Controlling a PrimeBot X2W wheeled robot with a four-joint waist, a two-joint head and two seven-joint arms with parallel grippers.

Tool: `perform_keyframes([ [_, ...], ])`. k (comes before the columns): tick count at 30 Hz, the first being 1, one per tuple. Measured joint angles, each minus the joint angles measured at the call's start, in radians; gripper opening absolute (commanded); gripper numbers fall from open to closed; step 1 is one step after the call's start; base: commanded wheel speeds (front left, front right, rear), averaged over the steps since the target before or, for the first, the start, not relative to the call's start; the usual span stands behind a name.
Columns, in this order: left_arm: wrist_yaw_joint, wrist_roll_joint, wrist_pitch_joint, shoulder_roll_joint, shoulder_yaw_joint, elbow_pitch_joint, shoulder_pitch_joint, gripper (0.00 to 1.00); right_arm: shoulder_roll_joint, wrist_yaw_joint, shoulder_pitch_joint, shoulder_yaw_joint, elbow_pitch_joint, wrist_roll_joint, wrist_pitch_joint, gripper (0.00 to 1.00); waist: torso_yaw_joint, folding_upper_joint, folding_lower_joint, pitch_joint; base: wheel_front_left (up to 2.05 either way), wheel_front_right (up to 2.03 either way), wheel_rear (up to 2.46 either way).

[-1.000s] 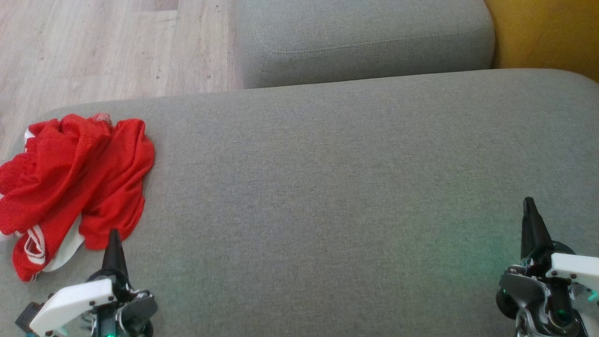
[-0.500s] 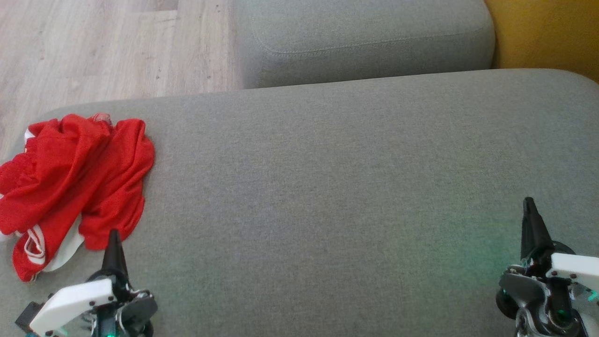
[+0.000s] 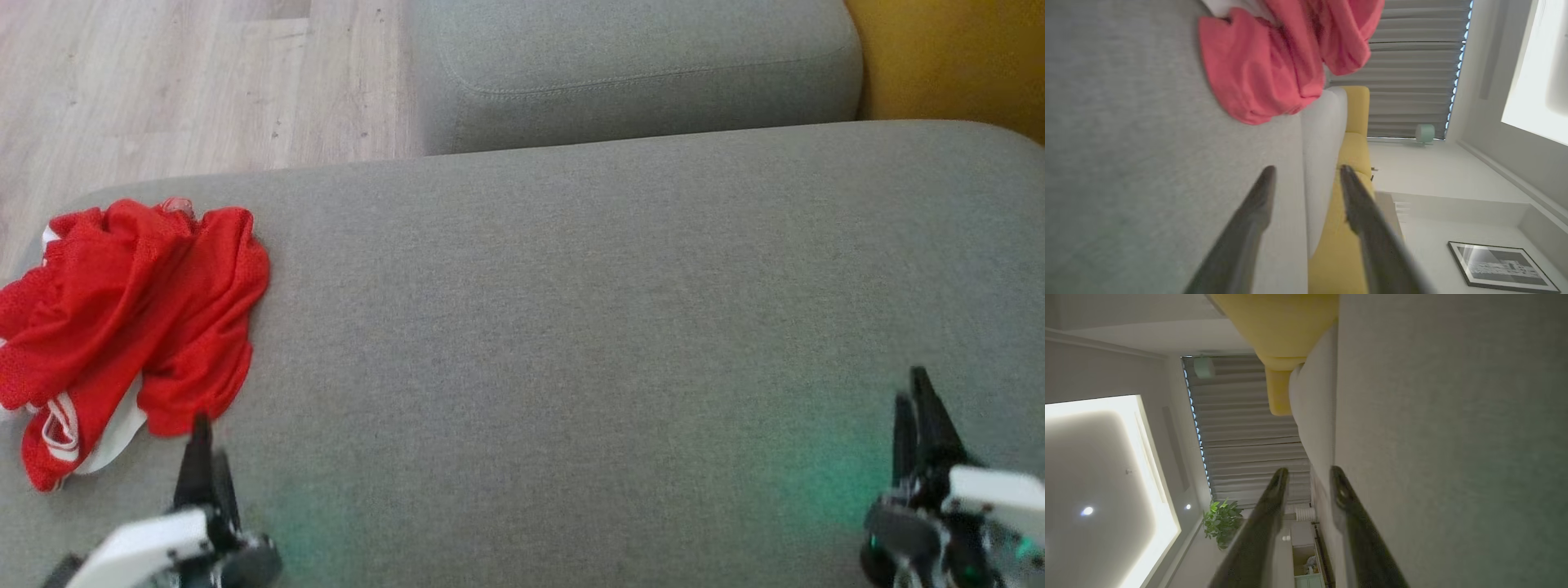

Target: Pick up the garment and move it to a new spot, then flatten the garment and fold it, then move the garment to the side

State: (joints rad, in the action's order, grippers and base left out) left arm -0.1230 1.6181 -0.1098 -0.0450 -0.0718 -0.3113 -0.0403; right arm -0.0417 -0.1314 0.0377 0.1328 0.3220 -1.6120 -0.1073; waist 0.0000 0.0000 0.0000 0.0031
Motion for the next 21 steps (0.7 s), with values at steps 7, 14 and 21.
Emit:
perform_keyframes([
  [7,0.000,-0.006,0.012,0.004,0.009,-0.046,0.049,1.00,0.004,0.000,-0.052,-0.015,0.047,0.002,0.010,1.00,0.000,0.0000,0.0000,0.000,0.00,0.00,0.00],
  [14,0.000,-0.067,0.028,0.004,0.016,-0.039,0.045,1.00,0.004,0.000,-0.047,-0.030,0.041,0.059,0.029,1.00,-0.001,0.0000,0.0000,-0.002,0.00,0.00,0.00],
  [21,0.001,-0.151,0.052,0.004,0.025,-0.013,0.045,1.00,0.004,0.000,-0.047,-0.033,0.031,0.173,0.050,1.00,-0.002,0.0000,0.0000,-0.005,0.00,0.00,0.00],
])
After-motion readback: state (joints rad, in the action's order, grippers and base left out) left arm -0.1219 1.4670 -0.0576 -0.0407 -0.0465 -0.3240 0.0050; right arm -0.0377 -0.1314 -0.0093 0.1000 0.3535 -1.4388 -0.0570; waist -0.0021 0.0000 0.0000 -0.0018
